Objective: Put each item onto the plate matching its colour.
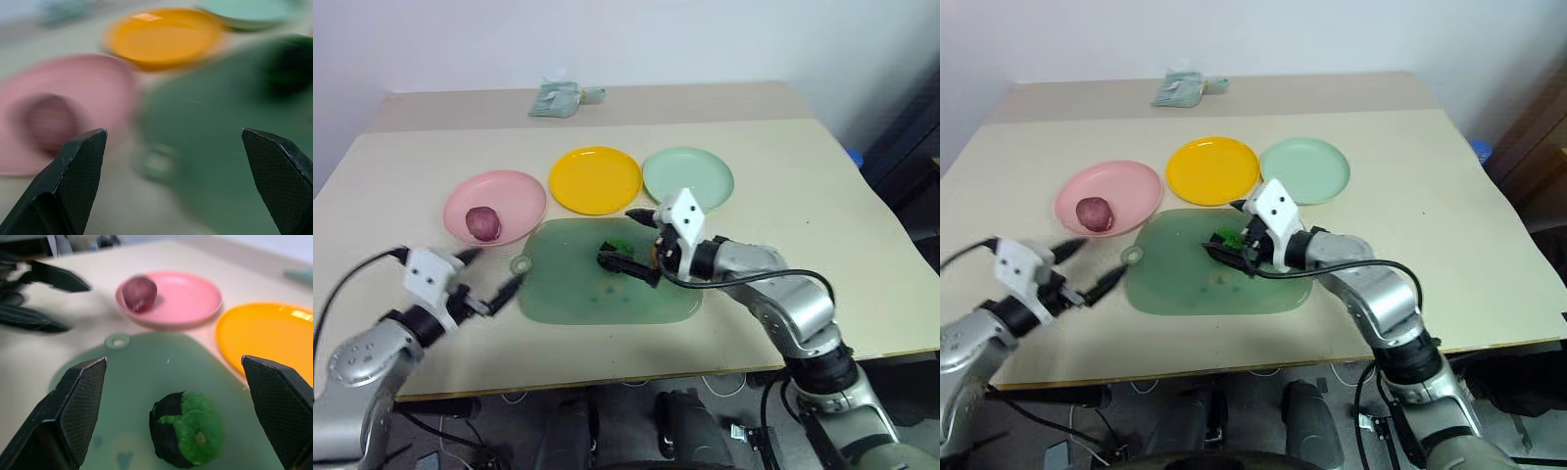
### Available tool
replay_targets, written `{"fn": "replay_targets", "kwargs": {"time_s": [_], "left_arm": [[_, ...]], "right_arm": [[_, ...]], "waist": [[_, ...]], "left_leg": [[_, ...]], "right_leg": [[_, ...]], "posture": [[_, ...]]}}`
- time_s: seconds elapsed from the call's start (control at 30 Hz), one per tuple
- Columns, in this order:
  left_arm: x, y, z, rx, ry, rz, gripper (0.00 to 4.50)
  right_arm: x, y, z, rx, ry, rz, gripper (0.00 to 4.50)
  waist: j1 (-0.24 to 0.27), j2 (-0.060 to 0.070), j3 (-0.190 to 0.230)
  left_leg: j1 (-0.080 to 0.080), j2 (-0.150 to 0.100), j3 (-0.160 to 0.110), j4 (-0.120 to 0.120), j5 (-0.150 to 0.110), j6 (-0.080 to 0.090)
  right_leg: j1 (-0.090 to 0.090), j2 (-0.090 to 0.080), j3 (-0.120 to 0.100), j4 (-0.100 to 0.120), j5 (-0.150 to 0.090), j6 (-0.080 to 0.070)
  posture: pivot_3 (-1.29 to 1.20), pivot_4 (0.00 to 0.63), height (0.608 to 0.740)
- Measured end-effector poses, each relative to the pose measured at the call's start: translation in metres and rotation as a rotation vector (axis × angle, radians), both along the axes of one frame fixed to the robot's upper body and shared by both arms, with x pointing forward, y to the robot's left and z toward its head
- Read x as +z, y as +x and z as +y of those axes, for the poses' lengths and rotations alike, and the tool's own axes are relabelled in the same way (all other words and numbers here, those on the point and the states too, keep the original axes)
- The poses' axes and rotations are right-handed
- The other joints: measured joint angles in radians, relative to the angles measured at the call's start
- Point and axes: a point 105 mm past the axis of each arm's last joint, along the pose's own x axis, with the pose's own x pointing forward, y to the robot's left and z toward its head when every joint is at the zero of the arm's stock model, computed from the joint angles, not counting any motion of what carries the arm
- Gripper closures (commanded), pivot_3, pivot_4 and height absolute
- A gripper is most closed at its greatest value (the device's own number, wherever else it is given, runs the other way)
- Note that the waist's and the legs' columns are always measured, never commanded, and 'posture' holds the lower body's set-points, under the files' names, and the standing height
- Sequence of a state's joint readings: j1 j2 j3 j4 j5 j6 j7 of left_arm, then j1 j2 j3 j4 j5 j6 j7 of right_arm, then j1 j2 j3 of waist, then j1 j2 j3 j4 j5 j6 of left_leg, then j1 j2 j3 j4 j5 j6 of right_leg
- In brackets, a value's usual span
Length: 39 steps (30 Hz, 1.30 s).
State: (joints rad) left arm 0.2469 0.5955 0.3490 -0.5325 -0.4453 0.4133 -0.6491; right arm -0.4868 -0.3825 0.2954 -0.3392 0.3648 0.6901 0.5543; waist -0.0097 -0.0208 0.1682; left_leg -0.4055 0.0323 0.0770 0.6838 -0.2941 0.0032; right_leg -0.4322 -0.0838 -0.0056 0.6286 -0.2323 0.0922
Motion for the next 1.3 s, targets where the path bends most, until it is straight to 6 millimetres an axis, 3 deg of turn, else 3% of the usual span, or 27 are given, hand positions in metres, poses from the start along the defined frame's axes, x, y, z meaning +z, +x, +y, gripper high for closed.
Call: {"fn": "replay_targets", "kwargs": {"time_s": [0.33,0.57,0.67,0.8,0.97,1.07,1.17,1.3], "left_arm": [[0.000,-0.004,-0.014,-0.084,-0.013,0.007,0.02],[-0.012,-0.011,-0.020,-0.141,-0.014,0.028,0.02],[-0.015,-0.012,-0.018,-0.148,-0.019,0.023,0.00],[-0.026,-0.015,-0.010,-0.144,-0.024,0.032,0.00],[-0.038,-0.019,-0.001,-0.138,-0.020,0.029,0.00],[-0.045,-0.020,0.000,-0.134,-0.029,0.021,0.00],[-0.052,-0.022,-0.006,-0.156,-0.036,0.020,0.00],[-0.056,-0.022,-0.013,-0.183,-0.043,0.012,0.00]], "right_arm": [[-0.023,0.012,0.001,-0.081,-0.053,0.090,0.00],[-0.027,0.015,0.009,-0.090,-0.071,0.115,0.00],[-0.031,0.015,0.011,-0.088,-0.075,0.139,0.83],[-0.033,0.016,0.010,-0.095,-0.085,0.149,2.68],[-0.031,0.017,0.010,-0.099,-0.092,0.136,2.68],[-0.018,0.022,0.009,-0.106,-0.071,0.104,2.68],[0.016,0.037,0.002,-0.159,-0.008,0.011,2.68],[0.053,0.078,-0.030,-0.341,0.020,-0.096,2.68]], "waist": [[-0.009,0.000,0.000],[-0.007,0.000,0.000],[-0.008,0.000,0.000],[-0.008,0.000,0.000],[-0.009,0.000,0.000],[-0.008,0.001,0.000],[-0.008,0.001,0.000],[-0.008,0.001,0.000]], "left_leg": [[0.000,0.001,0.001,0.000,0.000,0.000],[-0.001,0.001,0.001,0.000,0.000,0.000],[-0.001,0.001,0.001,0.000,0.000,0.000],[-0.001,0.001,0.001,0.000,0.000,0.000],[-0.001,0.001,0.001,0.000,0.000,0.000],[-0.002,0.001,0.001,0.000,0.000,0.000],[-0.002,0.001,0.001,0.000,0.000,0.000],[-0.002,0.001,0.001,0.000,0.000,0.000]], "right_leg": [[-0.001,0.002,0.000,0.000,0.000,0.000],[-0.001,0.002,0.000,0.000,0.000,0.000],[-0.001,0.002,0.000,0.000,0.000,0.000],[-0.002,0.002,0.000,0.000,0.000,0.000],[-0.002,0.002,0.000,0.000,0.000,0.000],[-0.003,0.002,0.000,0.000,0.000,0.000],[-0.004,0.001,0.000,0.000,0.000,0.000],[-0.004,0.001,0.000,0.000,0.000,0.000]], "posture": [[0.00,0.150,0.740],[0.00,0.150,0.740],[0.00,0.150,0.740],[0.00,0.150,0.740],[0.00,0.150,0.740],[0.00,0.150,0.740],[0.00,0.150,0.740],[0.00,0.150,0.740]]}}
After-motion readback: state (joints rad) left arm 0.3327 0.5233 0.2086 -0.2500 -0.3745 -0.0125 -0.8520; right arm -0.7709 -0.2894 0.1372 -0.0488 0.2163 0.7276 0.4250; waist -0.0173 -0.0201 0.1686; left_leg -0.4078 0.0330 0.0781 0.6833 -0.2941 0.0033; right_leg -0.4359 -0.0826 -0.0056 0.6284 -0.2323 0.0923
